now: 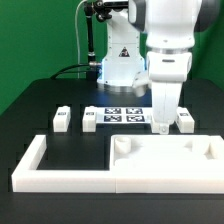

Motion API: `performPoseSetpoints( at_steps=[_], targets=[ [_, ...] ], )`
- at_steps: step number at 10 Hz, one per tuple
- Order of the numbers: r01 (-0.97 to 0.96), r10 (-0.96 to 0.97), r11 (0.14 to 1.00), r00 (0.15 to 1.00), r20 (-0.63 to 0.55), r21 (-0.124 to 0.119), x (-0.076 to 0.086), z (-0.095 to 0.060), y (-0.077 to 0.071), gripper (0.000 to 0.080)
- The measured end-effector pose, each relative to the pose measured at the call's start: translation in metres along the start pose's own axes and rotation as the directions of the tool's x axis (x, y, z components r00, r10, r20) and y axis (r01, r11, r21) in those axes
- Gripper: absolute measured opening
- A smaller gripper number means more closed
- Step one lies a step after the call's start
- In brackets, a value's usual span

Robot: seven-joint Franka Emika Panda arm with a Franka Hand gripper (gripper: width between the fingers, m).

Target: Assemble desk

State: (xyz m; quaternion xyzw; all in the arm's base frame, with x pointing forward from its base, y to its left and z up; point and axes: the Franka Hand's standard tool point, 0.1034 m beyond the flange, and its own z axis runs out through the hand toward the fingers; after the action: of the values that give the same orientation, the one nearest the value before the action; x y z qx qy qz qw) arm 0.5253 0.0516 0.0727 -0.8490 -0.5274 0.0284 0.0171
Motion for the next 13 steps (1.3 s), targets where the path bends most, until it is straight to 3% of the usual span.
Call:
performPoseSetpoints(
  at_steps=[2, 3, 4, 7, 10, 11, 13],
  targets=[
    [-0.222, 0.222, 0.975, 0.975, -0.002, -0.006, 0.018, -0.006, -0.009, 0.0649],
    [-0.286, 0.286, 0.958, 0.958, -0.004, -0.003, 0.020, 0.002, -0.016, 0.0649],
    [-0.273, 0.273, 0.962, 0.962, -0.031, -0.012, 0.017, 0.005, -0.012, 0.0649],
    [-0.543, 0.543, 0.840, 0.839, -0.030, 0.006, 0.022, 0.007, -0.016, 0.0649],
    [-0.801, 0.800, 0.597, 0.598, 0.041, 0.034, 0.044, 0.014, -0.046, 0.0649],
    [-0.816, 0.814, 0.578, 0.578, 0.049, 0.031, 0.052, 0.016, -0.054, 0.0649],
    [-0.812, 0.808, 0.581, 0.583, 0.081, 0.050, 0.048, 0.020, -0.055, 0.0649]
  ],
)
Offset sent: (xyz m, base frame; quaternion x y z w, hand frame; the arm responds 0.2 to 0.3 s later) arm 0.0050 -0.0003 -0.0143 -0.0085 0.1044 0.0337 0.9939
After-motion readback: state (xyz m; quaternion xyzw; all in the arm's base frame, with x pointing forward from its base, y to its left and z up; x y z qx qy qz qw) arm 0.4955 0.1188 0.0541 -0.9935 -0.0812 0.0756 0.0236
